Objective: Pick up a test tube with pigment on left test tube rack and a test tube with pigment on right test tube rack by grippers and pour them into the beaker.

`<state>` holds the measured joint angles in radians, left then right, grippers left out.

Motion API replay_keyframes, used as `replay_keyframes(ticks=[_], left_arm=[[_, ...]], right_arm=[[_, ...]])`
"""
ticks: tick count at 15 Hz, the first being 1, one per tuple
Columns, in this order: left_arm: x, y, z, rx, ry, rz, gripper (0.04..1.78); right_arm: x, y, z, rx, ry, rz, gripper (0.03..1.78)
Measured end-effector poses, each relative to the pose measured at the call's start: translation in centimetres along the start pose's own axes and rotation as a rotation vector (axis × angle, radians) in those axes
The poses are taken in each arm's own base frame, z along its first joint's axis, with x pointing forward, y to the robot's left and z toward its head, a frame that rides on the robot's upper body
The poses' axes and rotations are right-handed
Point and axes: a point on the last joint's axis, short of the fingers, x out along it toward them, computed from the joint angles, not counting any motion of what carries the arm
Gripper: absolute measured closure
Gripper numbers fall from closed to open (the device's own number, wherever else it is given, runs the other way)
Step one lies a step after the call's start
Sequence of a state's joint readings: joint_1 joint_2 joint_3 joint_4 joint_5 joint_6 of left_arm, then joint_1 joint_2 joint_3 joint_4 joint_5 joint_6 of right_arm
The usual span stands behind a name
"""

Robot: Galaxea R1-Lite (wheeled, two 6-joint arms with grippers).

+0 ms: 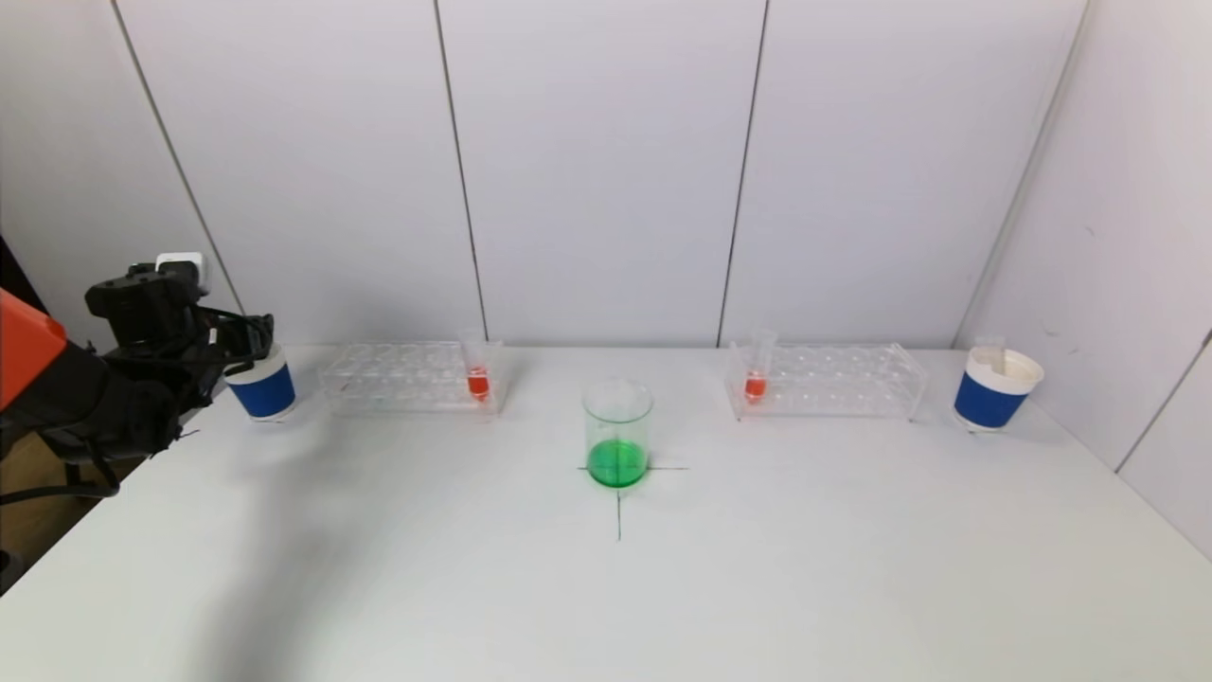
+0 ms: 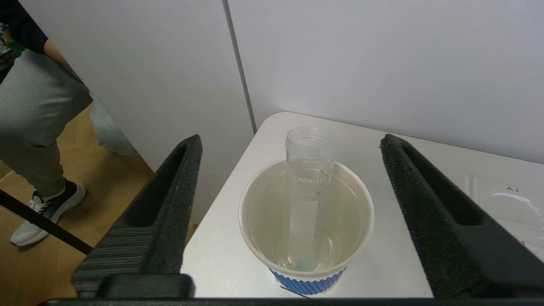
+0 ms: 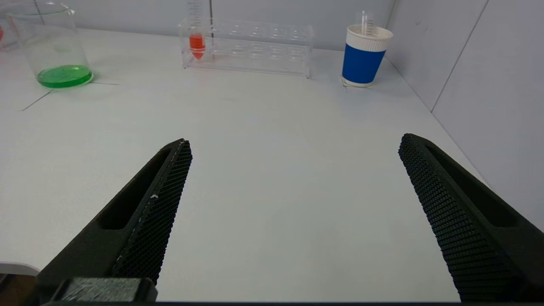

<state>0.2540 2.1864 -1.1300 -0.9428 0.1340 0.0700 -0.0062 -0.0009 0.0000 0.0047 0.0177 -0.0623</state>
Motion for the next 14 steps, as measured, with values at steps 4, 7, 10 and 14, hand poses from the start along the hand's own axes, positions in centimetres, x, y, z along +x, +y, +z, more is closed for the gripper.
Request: replay_keyframes(ticks=[4, 7, 10, 14], left_arm=[[-0.2, 0.0, 0.1, 0.0, 0.002, -0.002, 0.06], [-0.5, 0.0, 0.6, -0.003, -0.011, -0.014, 0.06], [-1.6, 0.1, 2.3, -0.05, -0.042, -0.056, 0.06], [-5.9, -0.4, 5.7, -0.085, -0.1, -0.145, 0.06]], right_arm=[[0.0, 0.0, 0.0, 0.0, 0.0, 0.0, 0.04], [0.0, 0.0, 0.0, 0.0, 0.0, 0.0, 0.04], [0.0, 0.0, 0.0, 0.0, 0.0, 0.0, 0.04], [0.0, 0.0, 0.0, 0.0, 0.0, 0.0, 0.04]])
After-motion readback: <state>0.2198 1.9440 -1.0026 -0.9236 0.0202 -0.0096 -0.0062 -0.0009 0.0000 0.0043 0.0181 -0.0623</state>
